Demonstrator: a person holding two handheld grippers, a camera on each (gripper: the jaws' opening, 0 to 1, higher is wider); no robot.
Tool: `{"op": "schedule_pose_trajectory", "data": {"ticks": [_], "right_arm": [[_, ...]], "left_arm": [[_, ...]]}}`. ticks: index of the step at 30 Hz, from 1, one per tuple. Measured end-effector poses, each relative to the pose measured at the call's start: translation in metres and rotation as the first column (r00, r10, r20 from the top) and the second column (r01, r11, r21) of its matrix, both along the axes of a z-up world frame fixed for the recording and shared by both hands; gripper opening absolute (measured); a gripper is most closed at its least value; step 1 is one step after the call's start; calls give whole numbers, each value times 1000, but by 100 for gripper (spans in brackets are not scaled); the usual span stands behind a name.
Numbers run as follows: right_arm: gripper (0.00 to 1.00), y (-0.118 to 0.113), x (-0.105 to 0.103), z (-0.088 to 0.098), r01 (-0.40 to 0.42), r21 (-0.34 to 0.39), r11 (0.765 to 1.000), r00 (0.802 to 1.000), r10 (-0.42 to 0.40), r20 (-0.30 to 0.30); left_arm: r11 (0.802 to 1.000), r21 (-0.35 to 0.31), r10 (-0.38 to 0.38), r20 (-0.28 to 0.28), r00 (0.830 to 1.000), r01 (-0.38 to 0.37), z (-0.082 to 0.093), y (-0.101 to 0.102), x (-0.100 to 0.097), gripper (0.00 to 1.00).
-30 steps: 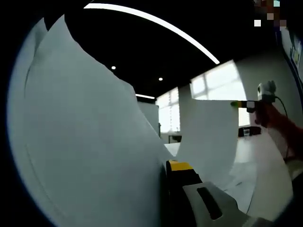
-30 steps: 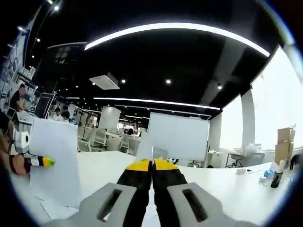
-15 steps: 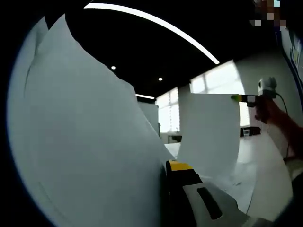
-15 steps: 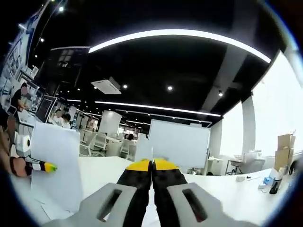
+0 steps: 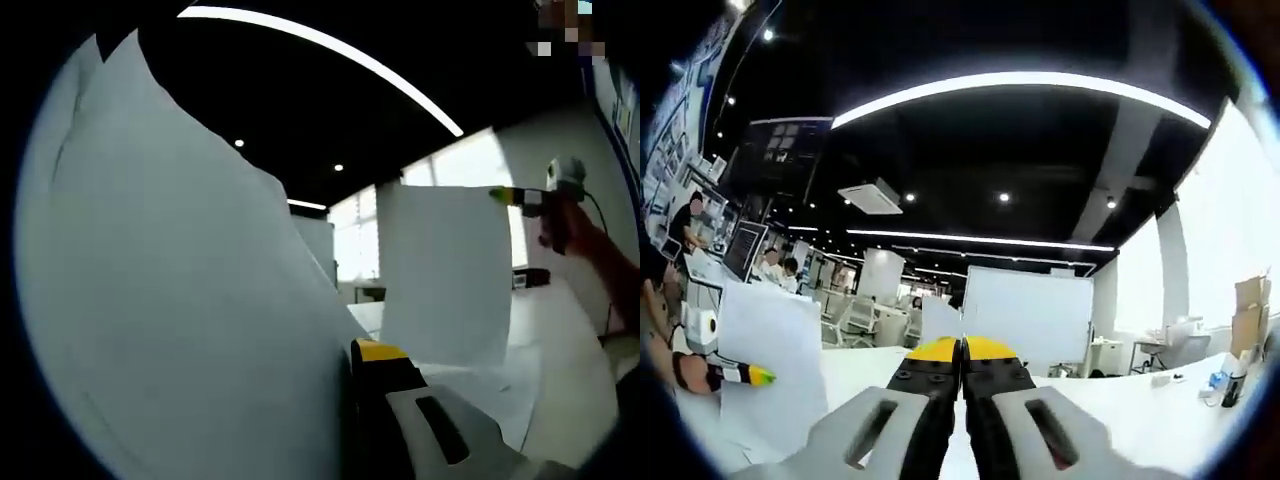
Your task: Organize the stack of printing papers by aligning and flattening the scattered papers on the table
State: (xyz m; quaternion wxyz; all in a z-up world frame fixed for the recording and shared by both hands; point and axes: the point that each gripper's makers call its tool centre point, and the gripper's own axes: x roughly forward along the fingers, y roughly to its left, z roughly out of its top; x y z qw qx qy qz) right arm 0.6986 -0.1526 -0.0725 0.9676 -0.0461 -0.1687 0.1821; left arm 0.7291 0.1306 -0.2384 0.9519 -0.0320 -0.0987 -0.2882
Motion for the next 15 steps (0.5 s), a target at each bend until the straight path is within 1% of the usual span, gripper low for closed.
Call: {"op": "schedule_pose_trajectory", "data": {"ticks": [4,15], "right_arm": [[0,-1,-5,5,-14,27,1000,1000,14,9],[0,1,-11,15,-23,37,999,999,21,40]], "left_arm": [[1000,0,1,1,1000,-1,0,0,0,11],[1000,2,3,0,1000,-3,-1,1,1,11]]}}
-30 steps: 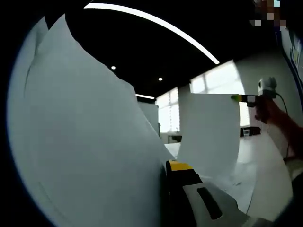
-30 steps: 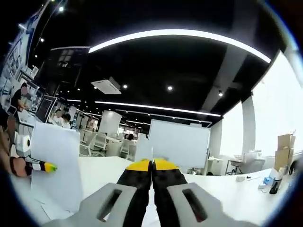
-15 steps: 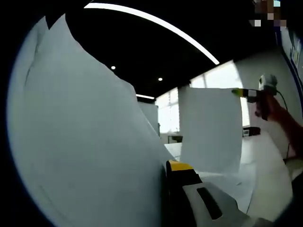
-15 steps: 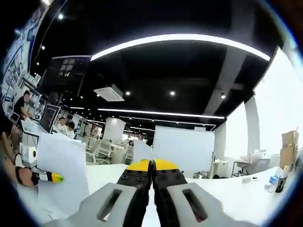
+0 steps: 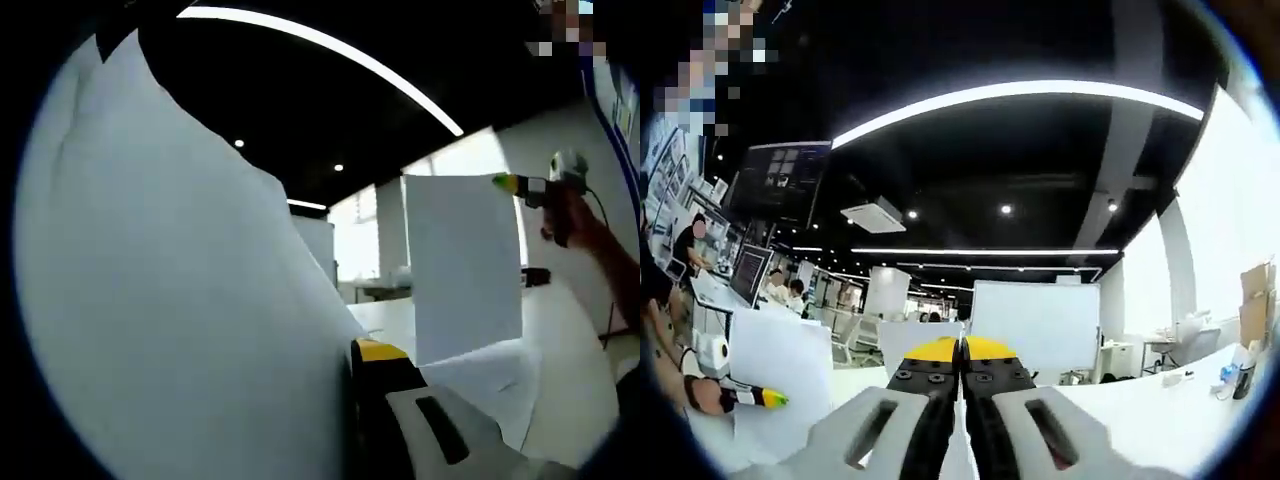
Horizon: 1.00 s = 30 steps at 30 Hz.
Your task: Organize the stack of printing papers by aligning and flattening the scattered papers on the table
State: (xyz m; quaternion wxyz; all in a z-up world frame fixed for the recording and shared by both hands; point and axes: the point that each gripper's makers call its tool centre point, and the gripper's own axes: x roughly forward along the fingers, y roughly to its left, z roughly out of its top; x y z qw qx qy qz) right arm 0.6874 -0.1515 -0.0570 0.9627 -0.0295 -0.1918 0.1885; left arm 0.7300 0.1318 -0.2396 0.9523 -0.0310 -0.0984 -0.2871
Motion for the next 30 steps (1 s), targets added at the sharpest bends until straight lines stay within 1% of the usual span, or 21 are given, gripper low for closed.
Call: {"op": "schedule_pose_trajectory", "data": {"ticks": [12,15,17,21,30], "right_arm": [[0,8,-11,18,-30,19,999,998,29,50],[0,12,-13,20,-42,14,999,998,42,52],[0,15,-12,19,-53,6,999,998,52,44],[0,19,-15,24,-62,1,998,997,61,56],[0,25,-25,41,-78,-2,997,992,77,100]], "left_arm": [[1000,1,1,0,1000,-1,-1,1,1,11],[1000,1,0,0,1000,0,-1,1,1,11],[1000,1,1,0,1000,-1,0,1,1,11],[1000,1,2,0,1000,-2,0,1,0,11],[1000,1,1,0,1000,-1,1,-1,-2,11]]}}
